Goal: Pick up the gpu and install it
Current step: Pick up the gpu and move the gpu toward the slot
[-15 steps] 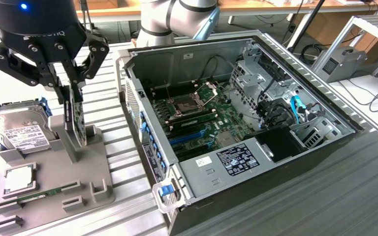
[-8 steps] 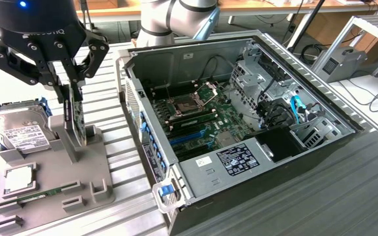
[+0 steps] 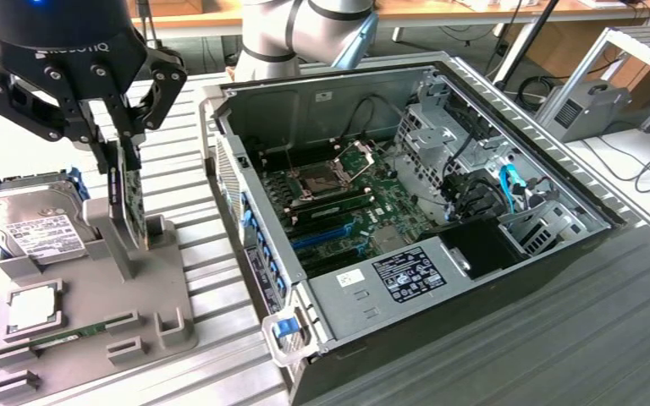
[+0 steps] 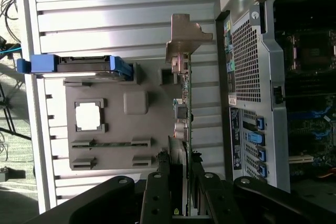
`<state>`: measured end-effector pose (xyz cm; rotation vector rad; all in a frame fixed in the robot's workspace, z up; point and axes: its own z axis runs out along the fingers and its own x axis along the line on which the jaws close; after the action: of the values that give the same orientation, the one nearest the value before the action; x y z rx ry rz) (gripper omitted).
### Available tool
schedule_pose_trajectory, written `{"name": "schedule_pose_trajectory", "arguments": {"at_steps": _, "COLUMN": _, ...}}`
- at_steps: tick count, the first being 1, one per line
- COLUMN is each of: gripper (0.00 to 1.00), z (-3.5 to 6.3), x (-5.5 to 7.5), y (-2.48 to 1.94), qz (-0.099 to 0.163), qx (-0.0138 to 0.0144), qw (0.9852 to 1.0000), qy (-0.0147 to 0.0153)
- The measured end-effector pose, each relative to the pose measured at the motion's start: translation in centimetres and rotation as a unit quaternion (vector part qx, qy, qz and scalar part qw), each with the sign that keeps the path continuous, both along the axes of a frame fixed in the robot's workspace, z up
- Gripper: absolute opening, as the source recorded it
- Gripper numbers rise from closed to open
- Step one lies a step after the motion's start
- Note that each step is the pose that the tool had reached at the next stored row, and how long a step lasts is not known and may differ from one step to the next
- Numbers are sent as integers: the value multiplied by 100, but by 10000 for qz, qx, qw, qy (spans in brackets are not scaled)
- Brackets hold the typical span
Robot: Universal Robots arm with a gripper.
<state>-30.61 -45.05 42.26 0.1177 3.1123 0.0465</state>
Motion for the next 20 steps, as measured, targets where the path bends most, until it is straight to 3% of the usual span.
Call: {"name": "schedule_pose_trajectory", "arguments": {"at_steps": 20, "gripper": 26, "z": 80, "x": 0, "y": 0, "qz": 0, "qx": 0, "qw": 10000, "qy": 0}}
